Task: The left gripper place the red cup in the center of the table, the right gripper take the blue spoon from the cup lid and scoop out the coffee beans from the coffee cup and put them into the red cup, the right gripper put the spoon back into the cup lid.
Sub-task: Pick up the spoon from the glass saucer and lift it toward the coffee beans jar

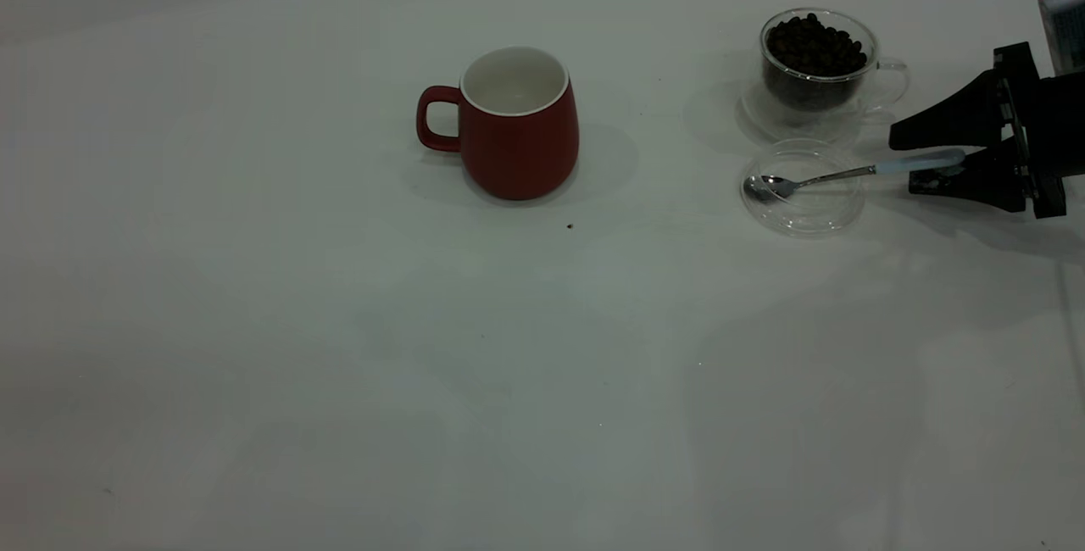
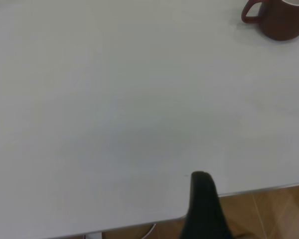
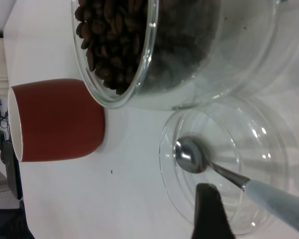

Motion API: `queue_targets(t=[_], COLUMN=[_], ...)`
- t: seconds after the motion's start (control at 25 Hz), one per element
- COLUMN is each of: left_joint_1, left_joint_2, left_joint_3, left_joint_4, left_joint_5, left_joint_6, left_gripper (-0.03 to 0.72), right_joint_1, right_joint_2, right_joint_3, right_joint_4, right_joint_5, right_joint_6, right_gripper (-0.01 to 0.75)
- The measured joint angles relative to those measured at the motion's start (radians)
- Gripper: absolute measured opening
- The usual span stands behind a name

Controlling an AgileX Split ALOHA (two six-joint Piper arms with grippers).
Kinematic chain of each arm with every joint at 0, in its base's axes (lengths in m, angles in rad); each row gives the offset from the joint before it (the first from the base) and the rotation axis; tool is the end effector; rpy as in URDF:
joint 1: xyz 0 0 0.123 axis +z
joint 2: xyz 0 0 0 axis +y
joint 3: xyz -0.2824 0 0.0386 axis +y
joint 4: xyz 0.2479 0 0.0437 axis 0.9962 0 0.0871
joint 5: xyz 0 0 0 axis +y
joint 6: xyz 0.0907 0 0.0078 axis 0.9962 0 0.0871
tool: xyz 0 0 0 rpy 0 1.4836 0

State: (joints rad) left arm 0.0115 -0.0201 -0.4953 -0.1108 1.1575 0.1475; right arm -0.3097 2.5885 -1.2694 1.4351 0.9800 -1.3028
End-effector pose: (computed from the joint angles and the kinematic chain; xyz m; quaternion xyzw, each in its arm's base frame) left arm -0.0118 -0.0094 0.2685 0.0645 0.8700 -0.0164 0.4885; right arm 0.3770 -0.0419 -0.0418 0.1163 0.8763 0.4502 0.1264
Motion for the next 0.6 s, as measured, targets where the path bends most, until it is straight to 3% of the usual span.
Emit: queue_targets(t=[0.6], left_joint_1=[0.0], left_joint_2=[0.0], left_joint_3=[0.0], left_joint_4=[0.0], left_joint_5=[0.0], left_joint_6=[0.0], left_gripper=[0.587], right_joint_1=[0.0], right_joint_2=[0.0], right_joint_3=[0.0], right_joint_4=[0.0], right_joint_5=[0.0], right_joint_6=[-0.002], right_gripper=[0.227])
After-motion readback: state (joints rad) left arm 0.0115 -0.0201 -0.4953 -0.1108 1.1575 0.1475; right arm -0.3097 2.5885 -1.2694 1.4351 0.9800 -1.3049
